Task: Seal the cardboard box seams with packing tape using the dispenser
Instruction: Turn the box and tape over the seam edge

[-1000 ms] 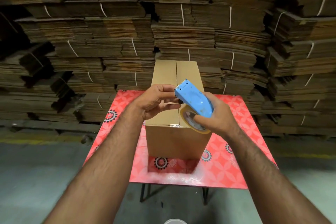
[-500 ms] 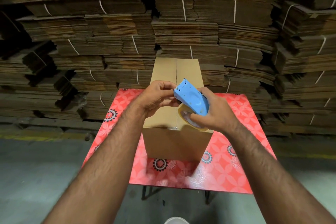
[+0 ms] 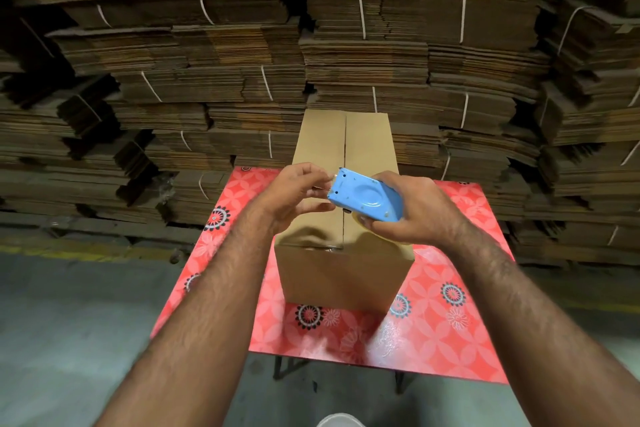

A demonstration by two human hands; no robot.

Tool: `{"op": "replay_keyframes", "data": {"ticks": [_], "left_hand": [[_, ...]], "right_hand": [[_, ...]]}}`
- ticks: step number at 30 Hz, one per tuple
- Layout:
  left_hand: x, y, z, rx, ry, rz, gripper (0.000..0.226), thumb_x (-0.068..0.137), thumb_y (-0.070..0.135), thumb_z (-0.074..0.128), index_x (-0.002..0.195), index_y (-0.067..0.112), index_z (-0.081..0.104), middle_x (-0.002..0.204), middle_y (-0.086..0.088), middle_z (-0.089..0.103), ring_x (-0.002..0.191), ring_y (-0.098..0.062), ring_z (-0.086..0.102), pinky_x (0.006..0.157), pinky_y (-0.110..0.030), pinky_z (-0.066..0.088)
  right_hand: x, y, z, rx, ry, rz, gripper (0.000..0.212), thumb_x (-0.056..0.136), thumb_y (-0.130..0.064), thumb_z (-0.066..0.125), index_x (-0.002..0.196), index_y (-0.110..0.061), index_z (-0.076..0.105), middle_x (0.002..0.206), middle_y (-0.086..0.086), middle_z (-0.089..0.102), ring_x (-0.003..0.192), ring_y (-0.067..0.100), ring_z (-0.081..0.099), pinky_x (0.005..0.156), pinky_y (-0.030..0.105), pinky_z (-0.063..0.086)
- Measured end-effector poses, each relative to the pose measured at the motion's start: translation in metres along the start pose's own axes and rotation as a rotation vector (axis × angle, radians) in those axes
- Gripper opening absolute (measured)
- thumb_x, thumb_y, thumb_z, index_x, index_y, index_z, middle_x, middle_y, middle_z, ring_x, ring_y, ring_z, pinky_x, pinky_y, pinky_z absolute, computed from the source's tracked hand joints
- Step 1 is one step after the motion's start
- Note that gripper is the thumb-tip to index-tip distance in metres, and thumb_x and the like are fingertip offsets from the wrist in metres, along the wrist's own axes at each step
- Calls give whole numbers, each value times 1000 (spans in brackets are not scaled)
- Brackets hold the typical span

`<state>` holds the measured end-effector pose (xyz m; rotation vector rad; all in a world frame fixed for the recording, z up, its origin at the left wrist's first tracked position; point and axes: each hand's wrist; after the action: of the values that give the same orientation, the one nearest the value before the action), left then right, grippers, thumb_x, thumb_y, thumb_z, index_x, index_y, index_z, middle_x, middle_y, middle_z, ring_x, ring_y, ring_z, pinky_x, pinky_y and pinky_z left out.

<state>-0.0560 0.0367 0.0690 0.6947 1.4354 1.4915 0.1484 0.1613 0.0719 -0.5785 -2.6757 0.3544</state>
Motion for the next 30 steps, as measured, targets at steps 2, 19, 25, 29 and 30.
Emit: {"op": "replay_keyframes", "data": {"ticks": [2,19,25,29,30], "left_hand": [[2,-4,0,29,48,17,8,90,2,68,87,5,61,83,-14,68,71,-21,67,65,-33,60],[-14,-35,-48,334,429,-36,9,92,12,69,91,13,60,77,-5,69,58,-18,65,56,-30,51],[-26,-49,-56,308,476,-62,20,92,7,67,82,19,55,72,-7,64,49,-13,53,50,-24,43],[-39,-59,-80,266,532,-126,24,89,8,72,77,20,55,68,-5,65,50,-13,47,49,-24,44],[-43,-61,-83,261,530,-142,23,88,9,73,77,20,55,68,-5,66,49,-13,47,50,-24,44]], "right_hand": [[4,-1,3,-5,7,7,53,72,-62,71,112,-29,60,85,-11,65,72,12,60,59,36,54],[11,-11,5,-202,-289,4,73,64,-82,68,115,-31,58,83,-9,62,74,16,57,59,30,48],[13,-13,5,-180,-343,-47,76,60,-83,55,114,-31,60,85,-8,64,73,15,58,60,31,51],[2,2,2,-156,-404,-79,69,58,-87,49,99,-32,59,77,-11,62,68,13,57,57,31,48],[1,4,0,-150,-406,-81,69,57,-86,50,97,-30,61,76,-11,62,68,13,57,57,31,47]]}}
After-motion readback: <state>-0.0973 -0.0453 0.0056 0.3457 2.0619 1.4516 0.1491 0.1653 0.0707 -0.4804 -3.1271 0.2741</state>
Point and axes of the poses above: each hand's wrist, its own x-axis towards the middle knuckle, its own z-axis out of the palm, y = z × x
